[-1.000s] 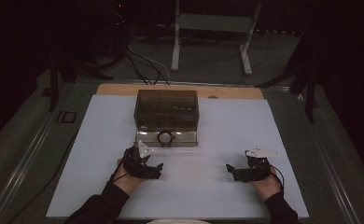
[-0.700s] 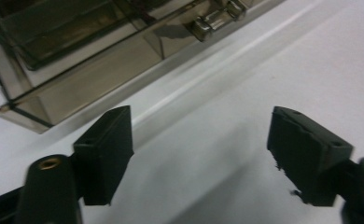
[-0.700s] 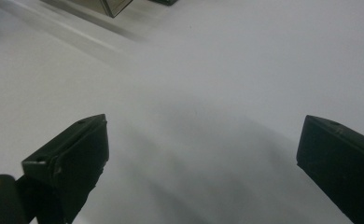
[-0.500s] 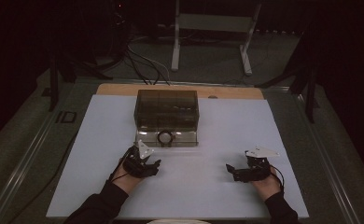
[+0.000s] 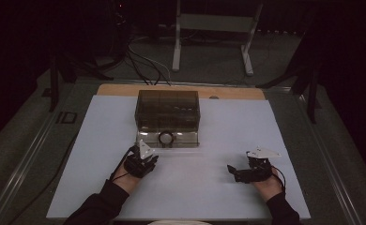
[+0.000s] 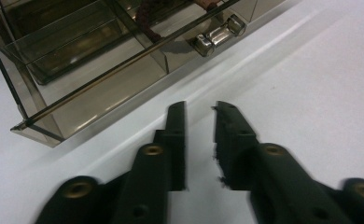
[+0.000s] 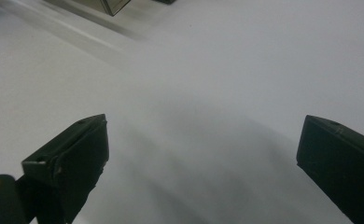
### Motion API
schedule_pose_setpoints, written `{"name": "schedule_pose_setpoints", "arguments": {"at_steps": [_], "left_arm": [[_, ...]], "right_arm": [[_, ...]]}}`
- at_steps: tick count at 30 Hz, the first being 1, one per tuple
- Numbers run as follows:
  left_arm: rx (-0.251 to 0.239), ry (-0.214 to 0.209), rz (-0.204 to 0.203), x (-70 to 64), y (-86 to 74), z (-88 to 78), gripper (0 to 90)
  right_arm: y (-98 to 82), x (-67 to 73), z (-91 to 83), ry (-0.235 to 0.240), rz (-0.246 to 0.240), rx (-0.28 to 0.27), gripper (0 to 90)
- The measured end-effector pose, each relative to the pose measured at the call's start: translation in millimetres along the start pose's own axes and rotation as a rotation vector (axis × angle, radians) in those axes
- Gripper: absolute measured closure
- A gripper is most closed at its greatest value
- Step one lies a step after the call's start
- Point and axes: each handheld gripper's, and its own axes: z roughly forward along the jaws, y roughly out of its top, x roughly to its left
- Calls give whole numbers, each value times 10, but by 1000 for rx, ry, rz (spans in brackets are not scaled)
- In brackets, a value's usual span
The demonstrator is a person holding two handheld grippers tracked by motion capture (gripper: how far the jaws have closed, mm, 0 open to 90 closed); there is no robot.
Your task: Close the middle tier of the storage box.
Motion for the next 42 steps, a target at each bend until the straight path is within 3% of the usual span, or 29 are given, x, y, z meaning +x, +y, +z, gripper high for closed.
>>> {"name": "schedule_pose_setpoints", "arguments": {"at_steps": [9,42], "left_arm": [[-13,-12,27,44,44,14,900],[-30,-11,34,79,211,246,900]], "right_arm": [[1,2,3,1,1,1,24],[4,-12,-19,3,6,-7,24]]}}
